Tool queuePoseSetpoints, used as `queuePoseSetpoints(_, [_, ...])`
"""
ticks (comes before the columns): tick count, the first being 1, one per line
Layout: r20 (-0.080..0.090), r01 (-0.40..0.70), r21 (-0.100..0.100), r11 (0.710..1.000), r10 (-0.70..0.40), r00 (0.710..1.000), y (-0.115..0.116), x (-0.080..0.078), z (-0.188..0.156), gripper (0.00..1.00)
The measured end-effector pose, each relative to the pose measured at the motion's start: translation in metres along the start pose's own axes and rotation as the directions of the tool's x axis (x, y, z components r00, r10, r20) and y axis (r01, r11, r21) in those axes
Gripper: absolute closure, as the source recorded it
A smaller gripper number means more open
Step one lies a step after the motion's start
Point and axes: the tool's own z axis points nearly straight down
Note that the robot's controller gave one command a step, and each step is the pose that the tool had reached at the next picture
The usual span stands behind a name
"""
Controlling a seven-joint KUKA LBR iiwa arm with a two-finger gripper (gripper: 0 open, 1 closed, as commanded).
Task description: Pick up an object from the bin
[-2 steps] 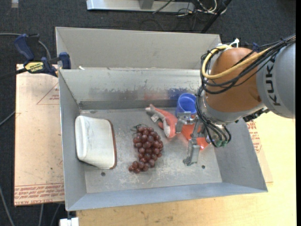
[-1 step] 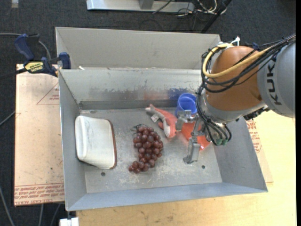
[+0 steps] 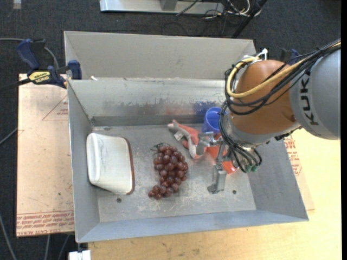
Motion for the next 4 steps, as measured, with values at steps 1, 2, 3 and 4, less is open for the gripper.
queuePoseSetpoints(1, [-0.001, 0.159, -0.002, 0.987, -0.159, 0.987, 0.038, -0.011, 0.03, 0.0])
queuePoseSetpoints(2, [0.007, 0.283, -0.001, 0.959, -0.283, 0.959, 0.047, -0.014, 0.085, 0.0])
queuePoseSetpoints(3, [0.01, 0.383, -0.006, 0.924, -0.383, 0.924, 0.098, -0.063, 0.116, 1.0])
queuePoseSetpoints(4, [0.01, 0.383, -0.006, 0.924, -0.383, 0.924, 0.098, -0.063, 0.116, 1.0])
